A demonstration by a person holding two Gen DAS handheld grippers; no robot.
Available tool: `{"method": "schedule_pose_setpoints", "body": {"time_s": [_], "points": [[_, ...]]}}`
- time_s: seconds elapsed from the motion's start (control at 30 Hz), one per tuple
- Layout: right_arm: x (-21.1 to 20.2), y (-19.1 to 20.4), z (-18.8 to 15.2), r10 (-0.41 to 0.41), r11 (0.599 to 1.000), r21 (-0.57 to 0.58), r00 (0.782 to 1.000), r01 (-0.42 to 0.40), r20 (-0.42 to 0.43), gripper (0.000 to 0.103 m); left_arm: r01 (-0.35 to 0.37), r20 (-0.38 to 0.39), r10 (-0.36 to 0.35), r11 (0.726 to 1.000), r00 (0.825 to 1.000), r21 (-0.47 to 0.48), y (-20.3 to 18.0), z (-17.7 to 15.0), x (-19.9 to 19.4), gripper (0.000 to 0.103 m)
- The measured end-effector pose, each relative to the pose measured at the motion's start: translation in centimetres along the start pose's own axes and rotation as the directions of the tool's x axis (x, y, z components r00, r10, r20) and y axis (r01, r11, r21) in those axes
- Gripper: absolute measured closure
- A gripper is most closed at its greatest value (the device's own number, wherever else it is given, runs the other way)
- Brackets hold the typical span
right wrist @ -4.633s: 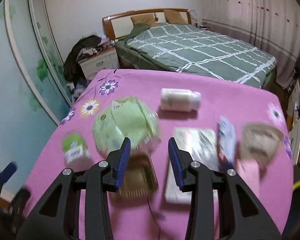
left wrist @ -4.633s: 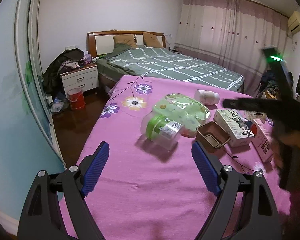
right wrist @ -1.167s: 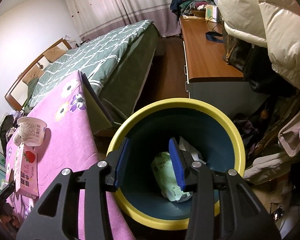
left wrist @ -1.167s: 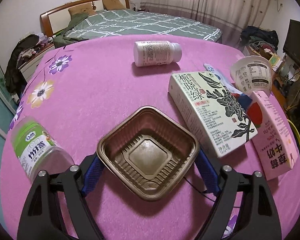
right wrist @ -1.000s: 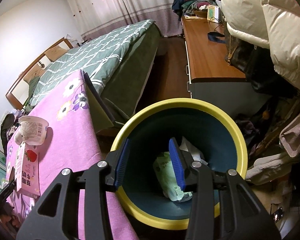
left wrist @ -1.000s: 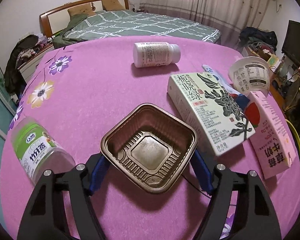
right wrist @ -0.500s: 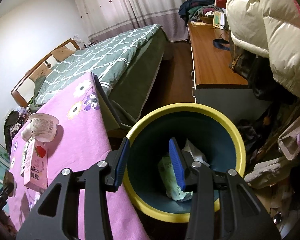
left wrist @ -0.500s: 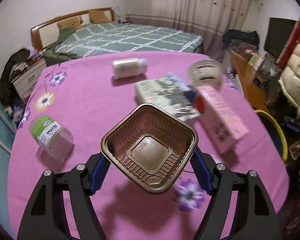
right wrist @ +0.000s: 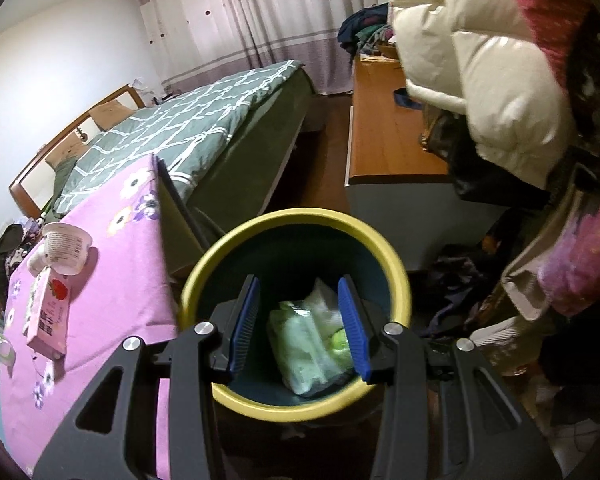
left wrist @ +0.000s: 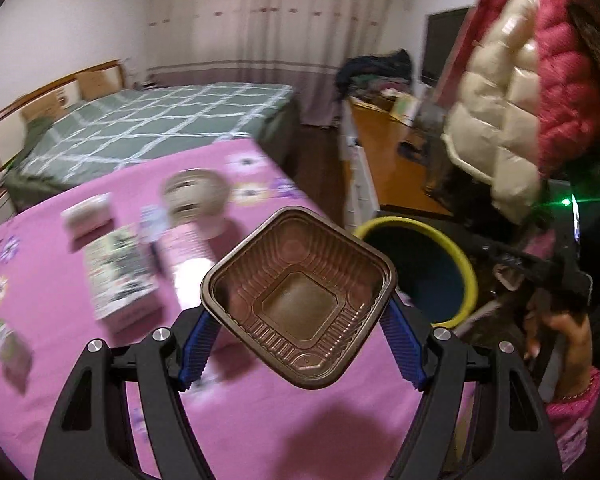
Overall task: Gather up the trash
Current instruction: 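Carry the brown square tray to the bin and release it with the left tool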
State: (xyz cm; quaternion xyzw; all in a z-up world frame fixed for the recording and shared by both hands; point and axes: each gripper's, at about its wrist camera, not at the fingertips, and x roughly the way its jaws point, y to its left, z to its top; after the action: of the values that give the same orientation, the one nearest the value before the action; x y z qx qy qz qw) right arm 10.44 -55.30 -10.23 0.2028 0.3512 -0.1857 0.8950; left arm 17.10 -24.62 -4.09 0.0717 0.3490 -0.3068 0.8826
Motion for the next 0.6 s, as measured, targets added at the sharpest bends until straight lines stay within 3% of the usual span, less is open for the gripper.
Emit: {"method": "schedule_pose_setpoints", "body": {"time_s": [0.33,0.6], "points": [[-1.5,-3.7,-0.3,-0.042,0.999,0.028,0.999,0.042,0.025,0.062,0.112,-0.080,-0.106,0.990,0.991,0.084,-9.1,2.1,7.5,0.029],[-2.0,-5.6,-0.3,-0.057,0.997,0.052,0.998,0.056,0.032,0.060,0.116,-0.105,-0.102,0.984,0.989,0.133,-13.4,3.6,12.6,0.028]]}}
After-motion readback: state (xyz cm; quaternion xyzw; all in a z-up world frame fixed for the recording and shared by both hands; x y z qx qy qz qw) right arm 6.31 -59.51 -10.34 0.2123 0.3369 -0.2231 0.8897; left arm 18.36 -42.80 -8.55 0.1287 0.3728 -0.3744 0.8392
